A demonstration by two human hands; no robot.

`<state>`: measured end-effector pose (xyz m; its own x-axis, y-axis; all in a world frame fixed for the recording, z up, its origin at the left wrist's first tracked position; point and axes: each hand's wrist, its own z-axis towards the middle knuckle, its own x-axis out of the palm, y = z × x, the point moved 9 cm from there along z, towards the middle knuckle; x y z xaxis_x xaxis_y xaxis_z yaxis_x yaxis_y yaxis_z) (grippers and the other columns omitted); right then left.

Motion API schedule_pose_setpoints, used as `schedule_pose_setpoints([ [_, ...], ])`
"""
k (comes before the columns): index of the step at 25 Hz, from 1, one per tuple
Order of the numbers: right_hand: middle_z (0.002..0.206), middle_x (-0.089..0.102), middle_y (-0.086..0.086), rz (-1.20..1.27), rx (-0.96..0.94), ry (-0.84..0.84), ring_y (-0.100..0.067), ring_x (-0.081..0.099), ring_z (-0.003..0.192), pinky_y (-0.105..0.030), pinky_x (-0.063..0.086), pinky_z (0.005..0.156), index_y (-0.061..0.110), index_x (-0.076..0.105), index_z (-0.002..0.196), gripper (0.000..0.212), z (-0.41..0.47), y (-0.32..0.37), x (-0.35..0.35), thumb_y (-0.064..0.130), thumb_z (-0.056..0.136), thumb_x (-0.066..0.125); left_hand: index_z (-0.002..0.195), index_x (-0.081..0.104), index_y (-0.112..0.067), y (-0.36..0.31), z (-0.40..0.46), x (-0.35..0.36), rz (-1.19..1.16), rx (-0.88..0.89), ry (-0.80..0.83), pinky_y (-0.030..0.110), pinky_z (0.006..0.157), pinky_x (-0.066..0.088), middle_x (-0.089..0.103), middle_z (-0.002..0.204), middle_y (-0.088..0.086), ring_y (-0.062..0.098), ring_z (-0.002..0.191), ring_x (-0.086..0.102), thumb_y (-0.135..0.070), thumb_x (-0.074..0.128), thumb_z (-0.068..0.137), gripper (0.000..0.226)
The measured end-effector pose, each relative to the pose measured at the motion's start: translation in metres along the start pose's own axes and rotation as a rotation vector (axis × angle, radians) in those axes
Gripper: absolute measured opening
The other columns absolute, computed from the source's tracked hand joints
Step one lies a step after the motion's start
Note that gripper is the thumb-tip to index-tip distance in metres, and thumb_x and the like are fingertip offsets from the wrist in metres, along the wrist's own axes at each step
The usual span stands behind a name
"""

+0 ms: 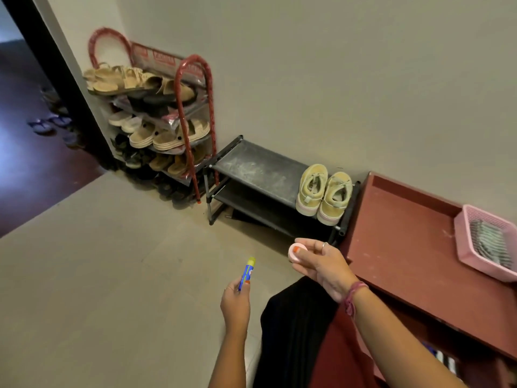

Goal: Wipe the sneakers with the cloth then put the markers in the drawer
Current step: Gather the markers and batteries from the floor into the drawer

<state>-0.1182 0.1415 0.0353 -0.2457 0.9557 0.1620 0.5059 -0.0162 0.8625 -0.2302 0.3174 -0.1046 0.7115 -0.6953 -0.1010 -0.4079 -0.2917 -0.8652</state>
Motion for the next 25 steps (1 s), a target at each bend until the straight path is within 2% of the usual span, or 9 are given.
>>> schedule_pose_setpoints([
  [4,0.11,0.064,-0.017,0.047,-0.053,-0.053,-0.027,0.066,0.1,-0.026,0.059,0.071,0.005,0.062,0.11,0.029,-0.048,0.015,-0.041,-0.001,0.082,0.068,0.116,0.065,-0.013,-0.031,-0.034,0.011,-0.047,0.061,0.047,0.024,0.075,0.046,0.067,0.106,0.004,0.018,0.098,0.062,-0.014,0.059,0.091,0.025],
  [7,0.106,0.065,-0.015,0.068,-0.103,-0.089,-0.023,0.067,0.095,-0.027,0.059,0.072,0.004,0.061,0.114,0.037,-0.076,0.023,-0.072,-0.006,0.079,0.069,0.116,0.066,-0.015,-0.054,-0.056,0.025,-0.087,0.118,0.08,0.027,0.079,0.05,0.069,0.105,0.005,0.018,0.097,0.063,-0.016,0.062,0.09,0.026],
  [10,0.103,0.067,-0.013,0.06,-0.137,-0.117,-0.021,0.067,0.093,-0.026,0.058,0.073,0.006,0.062,0.113,0.041,-0.103,0.027,-0.106,-0.008,0.076,0.07,0.115,0.067,-0.018,-0.078,-0.08,0.044,-0.151,0.158,0.134,0.028,0.084,0.051,0.07,0.102,-0.001,0.014,0.096,0.065,-0.018,0.064,0.089,0.027],
  [13,0.097,0.069,-0.011,0.081,-0.146,-0.164,-0.02,0.068,0.087,-0.028,0.059,0.075,0.006,0.062,0.111,0.039,-0.121,0.024,-0.147,-0.01,0.076,0.069,0.113,0.067,-0.017,-0.102,-0.107,0.072,-0.21,0.194,0.241,0.027,0.083,0.052,0.07,0.095,-0.002,0.011,0.089,0.065,-0.015,0.065,0.088,0.025],
  [16,0.099,0.068,-0.011,0.087,-0.141,-0.225,-0.022,0.067,0.09,-0.029,0.059,0.075,0.004,0.062,0.111,0.039,-0.129,0.014,-0.191,-0.007,0.075,0.072,0.111,0.068,-0.012,-0.109,-0.13,0.106,-0.235,0.167,0.354,0.026,0.085,0.053,0.07,0.102,0.004,0.011,0.093,0.068,-0.009,0.067,0.086,0.025],
  [21,0.101,0.068,-0.005,-0.265,-0.067,-0.4,-0.016,0.064,0.087,-0.025,0.054,0.067,0.018,0.066,0.101,0.03,-0.126,-0.028,-0.27,0.015,0.075,0.079,0.111,0.065,-0.005,-0.089,-0.168,0.176,-0.219,0.04,0.543,0.028,0.088,0.053,0.068,0.101,0.009,0.016,0.094,0.066,-0.005,0.065,0.088,0.023],
  [25,0.09,0.067,0.0,-0.507,0.069,-0.48,-0.013,0.064,0.082,-0.018,0.05,0.072,0.012,0.067,0.101,0.033,-0.114,-0.077,-0.308,0.016,0.071,0.081,0.109,0.064,-0.003,-0.056,-0.184,0.224,-0.164,-0.085,0.611,0.023,0.081,0.054,0.067,0.096,0.008,0.014,0.088,0.065,-0.004,0.063,0.089,0.02],
])
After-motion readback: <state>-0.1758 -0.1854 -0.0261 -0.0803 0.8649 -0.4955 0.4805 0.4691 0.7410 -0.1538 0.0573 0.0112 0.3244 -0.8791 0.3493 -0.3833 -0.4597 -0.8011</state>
